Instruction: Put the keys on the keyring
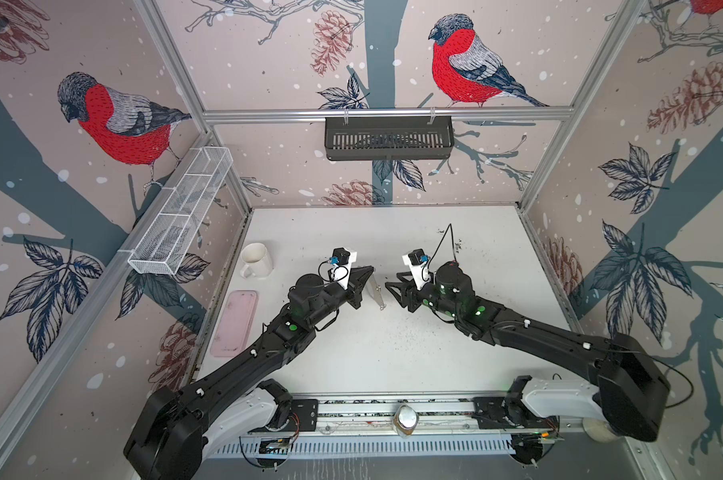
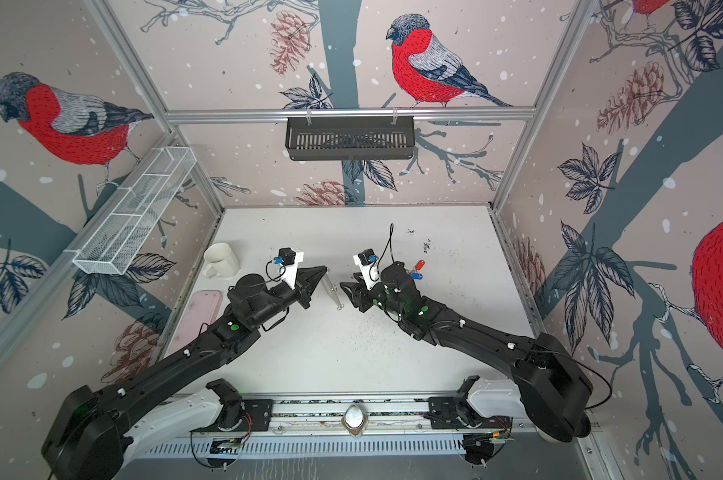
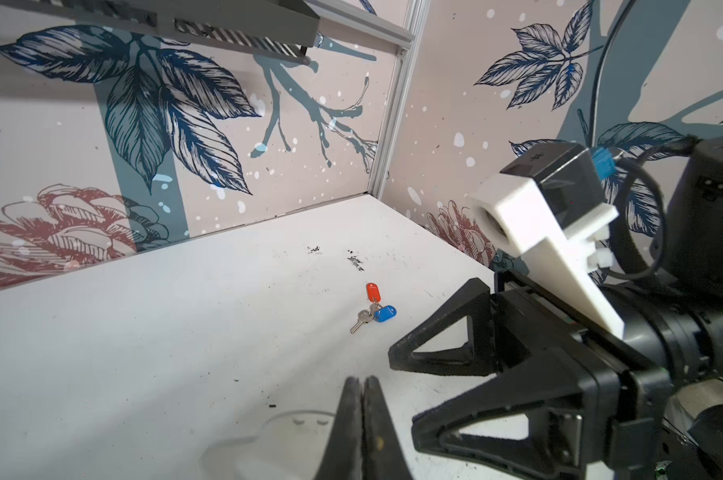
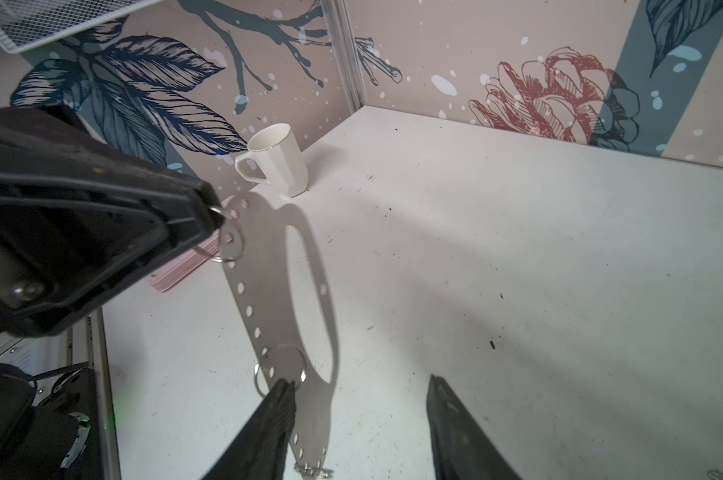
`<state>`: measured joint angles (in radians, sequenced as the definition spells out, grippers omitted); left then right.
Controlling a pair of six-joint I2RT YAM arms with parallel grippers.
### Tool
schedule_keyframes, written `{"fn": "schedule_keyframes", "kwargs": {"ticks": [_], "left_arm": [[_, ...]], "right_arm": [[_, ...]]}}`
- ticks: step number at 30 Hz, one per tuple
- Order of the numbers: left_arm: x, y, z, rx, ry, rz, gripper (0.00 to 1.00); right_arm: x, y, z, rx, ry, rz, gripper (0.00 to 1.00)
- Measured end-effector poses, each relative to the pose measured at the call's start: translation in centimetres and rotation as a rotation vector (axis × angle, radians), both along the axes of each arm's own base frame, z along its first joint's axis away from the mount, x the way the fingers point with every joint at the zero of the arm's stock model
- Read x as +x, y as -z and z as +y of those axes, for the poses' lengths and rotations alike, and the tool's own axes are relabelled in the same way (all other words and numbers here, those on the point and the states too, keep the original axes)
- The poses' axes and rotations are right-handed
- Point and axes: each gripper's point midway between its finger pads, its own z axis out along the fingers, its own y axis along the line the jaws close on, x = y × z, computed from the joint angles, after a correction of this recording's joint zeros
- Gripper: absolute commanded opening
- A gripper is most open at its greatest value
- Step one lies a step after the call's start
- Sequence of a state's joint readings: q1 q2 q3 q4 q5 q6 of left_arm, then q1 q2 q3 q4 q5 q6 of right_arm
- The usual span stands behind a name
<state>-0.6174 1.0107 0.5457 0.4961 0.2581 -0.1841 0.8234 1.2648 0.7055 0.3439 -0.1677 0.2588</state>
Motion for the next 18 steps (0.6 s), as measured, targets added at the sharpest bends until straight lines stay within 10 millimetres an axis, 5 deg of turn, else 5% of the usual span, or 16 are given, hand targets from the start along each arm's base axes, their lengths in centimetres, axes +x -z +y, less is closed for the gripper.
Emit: {"fn": "schedule_keyframes", "kwargs": {"ticks": [9,18], "left_arm": [[-0.5,-1.7,-1.0,-0.029,0.066,-0.069,0.0],[-1.5,-2.8,-2.0,-0.063,0.154,-0.12,0.0]], "right_arm": [[-1.5,-2.3,1.0,0.07,-0.105,-0.046,0.56],[-1.8,-4.2,1.5,0.122,-0.143,-0.107,0.31]]}}
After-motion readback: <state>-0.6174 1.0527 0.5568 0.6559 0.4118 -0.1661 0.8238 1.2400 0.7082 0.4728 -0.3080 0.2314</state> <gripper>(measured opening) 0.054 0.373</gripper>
